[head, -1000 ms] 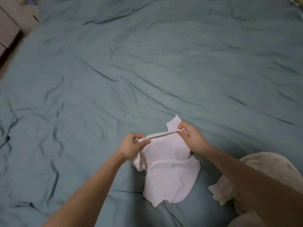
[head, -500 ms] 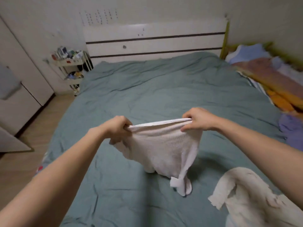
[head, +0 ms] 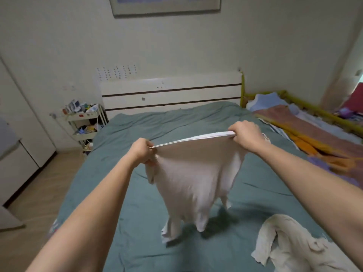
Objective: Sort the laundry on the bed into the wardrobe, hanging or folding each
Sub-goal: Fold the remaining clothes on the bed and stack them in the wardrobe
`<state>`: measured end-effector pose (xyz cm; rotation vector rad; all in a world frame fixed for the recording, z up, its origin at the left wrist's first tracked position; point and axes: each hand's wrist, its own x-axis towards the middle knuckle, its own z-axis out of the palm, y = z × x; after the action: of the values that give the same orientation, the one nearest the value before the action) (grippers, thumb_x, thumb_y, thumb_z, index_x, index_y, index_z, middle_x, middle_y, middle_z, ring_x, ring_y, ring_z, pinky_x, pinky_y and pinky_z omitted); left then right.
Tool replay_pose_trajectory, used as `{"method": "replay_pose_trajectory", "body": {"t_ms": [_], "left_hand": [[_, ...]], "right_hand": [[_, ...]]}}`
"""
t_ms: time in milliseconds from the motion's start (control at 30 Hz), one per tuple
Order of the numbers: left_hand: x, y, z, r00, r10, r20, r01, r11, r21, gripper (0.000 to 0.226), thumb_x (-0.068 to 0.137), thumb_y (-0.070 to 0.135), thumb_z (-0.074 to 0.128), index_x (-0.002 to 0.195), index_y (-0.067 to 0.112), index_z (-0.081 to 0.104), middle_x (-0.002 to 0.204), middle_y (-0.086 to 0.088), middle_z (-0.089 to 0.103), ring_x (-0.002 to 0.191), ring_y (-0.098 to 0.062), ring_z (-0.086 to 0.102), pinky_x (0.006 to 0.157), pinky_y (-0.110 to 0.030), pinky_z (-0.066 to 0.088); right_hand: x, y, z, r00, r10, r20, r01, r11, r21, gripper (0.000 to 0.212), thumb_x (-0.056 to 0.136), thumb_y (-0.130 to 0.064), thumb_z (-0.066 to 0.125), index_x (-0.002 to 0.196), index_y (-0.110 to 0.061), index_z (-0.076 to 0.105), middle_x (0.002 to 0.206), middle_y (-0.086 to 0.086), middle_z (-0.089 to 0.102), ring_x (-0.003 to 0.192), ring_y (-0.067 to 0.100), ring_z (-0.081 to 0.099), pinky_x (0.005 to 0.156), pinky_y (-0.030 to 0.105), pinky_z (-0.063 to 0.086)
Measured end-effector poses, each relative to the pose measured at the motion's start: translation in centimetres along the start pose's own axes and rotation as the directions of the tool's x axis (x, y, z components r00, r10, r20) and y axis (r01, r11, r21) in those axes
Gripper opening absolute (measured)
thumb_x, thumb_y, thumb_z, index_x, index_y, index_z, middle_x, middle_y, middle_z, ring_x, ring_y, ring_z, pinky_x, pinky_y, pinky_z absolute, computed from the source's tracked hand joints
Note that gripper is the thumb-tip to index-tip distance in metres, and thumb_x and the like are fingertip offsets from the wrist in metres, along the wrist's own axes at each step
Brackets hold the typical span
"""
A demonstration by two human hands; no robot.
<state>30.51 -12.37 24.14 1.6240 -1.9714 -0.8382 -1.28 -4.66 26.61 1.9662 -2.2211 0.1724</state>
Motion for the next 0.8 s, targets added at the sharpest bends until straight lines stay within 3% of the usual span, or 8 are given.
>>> {"method": "replay_pose_trajectory", "body": {"t_ms": [67, 167, 267, 367, 533, 667, 733, 800], "left_hand": [[-0.8, -1.0, 1.0, 0.996, 0.086, 0.027, -0.089, 0.989, 0.116, 0.020, 0.082, -0.002, 0.056, 0.071, 0.012, 0.064, 0.066, -0.006, 0.060, 0.052, -0.012, 0.059, 0.053, -0.023, 0.050], [-1.6, -2.9, 2.7, 0.944, 0.014, 0.329, -0.165, 0.884, 0.438, 0.019, 0.085, 0.017, 0.065, 0.068, 0.011, 0.059, 0.064, -0.003, 0.052, 0.060, -0.016, 0.054, 0.052, -0.022, 0.039], [-1.1, -4.1, 2.1, 0.913, -0.007, 0.407, -0.171, 0.901, 0.399, 0.034, 0.078, 0.036, 0.077, 0.059, 0.016, 0.057, 0.059, 0.003, 0.064, 0.055, -0.006, 0.063, 0.050, -0.018, 0.044], [0.0, -4.5, 2.4, 0.860, -0.121, 0.496, -0.141, 0.877, 0.459, 0.017, 0.075, 0.022, 0.077, 0.065, 0.019, 0.064, 0.064, 0.003, 0.068, 0.057, -0.005, 0.064, 0.058, -0.020, 0.052], [2.6, -6.0, 5.1, 0.767, -0.243, 0.594, 0.109, 0.962, 0.252, 0.019, 0.089, 0.016, 0.067, 0.099, 0.001, 0.060, 0.082, -0.014, 0.068, 0.064, -0.023, 0.067, 0.060, -0.031, 0.057], [6.1, -6.7, 6.5, 0.877, -0.250, 0.409, 0.020, 0.871, 0.491, 0.011, 0.084, 0.016, 0.060, 0.093, 0.014, 0.066, 0.083, -0.003, 0.067, 0.082, -0.023, 0.070, 0.060, -0.026, 0.051], [8.2, -6.2, 7.2, 0.950, -0.180, 0.255, 0.005, 0.827, 0.562, 0.020, 0.083, 0.008, 0.057, 0.098, 0.004, 0.068, 0.097, -0.018, 0.069, 0.098, -0.033, 0.066, 0.072, -0.033, 0.051], [10.4, -5.3, 7.3, 0.986, -0.134, 0.100, 0.058, 0.833, 0.550, 0.024, 0.084, 0.003, 0.052, 0.104, -0.002, 0.066, 0.109, -0.027, 0.064, 0.104, -0.039, 0.062, 0.083, -0.037, 0.049]], "right_hand": [[-0.3, -0.4, 1.4, 0.994, -0.007, 0.105, 0.008, 1.000, -0.005, 0.004, 0.076, -0.010, 0.062, 0.075, -0.013, 0.064, 0.089, 0.015, 0.067, 0.085, 0.031, 0.063, 0.062, 0.030, 0.041], [-0.3, -0.1, 3.9, 0.947, -0.031, 0.321, 0.045, 0.998, -0.035, 0.005, 0.073, -0.011, 0.062, 0.075, -0.011, 0.067, 0.087, 0.014, 0.067, 0.085, 0.028, 0.064, 0.062, 0.026, 0.043], [0.2, 1.7, 3.8, 0.904, -0.043, 0.426, 0.025, 0.998, 0.049, 0.008, 0.073, -0.012, 0.069, 0.081, -0.012, 0.070, 0.075, 0.006, 0.063, 0.077, 0.021, 0.061, 0.058, 0.024, 0.043], [0.3, 2.9, 3.3, 0.700, -0.085, 0.709, -0.132, 0.960, 0.246, 0.011, 0.072, -0.006, 0.076, 0.073, -0.013, 0.068, 0.065, -0.002, 0.062, 0.067, 0.017, 0.057, 0.058, 0.024, 0.046], [2.8, 2.8, 4.8, 0.566, -0.016, 0.824, -0.041, 0.998, 0.047, 0.025, 0.072, -0.015, 0.080, 0.093, -0.008, 0.069, 0.083, 0.002, 0.064, 0.075, 0.020, 0.058, 0.064, 0.025, 0.047], [5.7, 2.1, 8.4, 0.679, 0.027, 0.734, 0.034, 0.997, -0.068, 0.015, 0.077, -0.013, 0.073, 0.078, -0.013, 0.058, 0.088, 0.003, 0.060, 0.080, 0.019, 0.056, 0.056, 0.022, 0.041], [7.5, 1.7, 10.7, 0.781, 0.019, 0.625, 0.020, 0.998, -0.055, 0.014, 0.082, -0.003, 0.062, 0.072, -0.012, 0.056, 0.094, 0.012, 0.063, 0.087, 0.021, 0.060, 0.055, 0.023, 0.040], [9.9, 1.7, 12.8, 0.895, 0.020, 0.445, -0.021, 1.000, -0.004, 0.016, 0.084, 0.003, 0.052, 0.088, -0.004, 0.066, 0.107, 0.020, 0.066, 0.101, 0.030, 0.063, 0.069, 0.028, 0.045]]}}
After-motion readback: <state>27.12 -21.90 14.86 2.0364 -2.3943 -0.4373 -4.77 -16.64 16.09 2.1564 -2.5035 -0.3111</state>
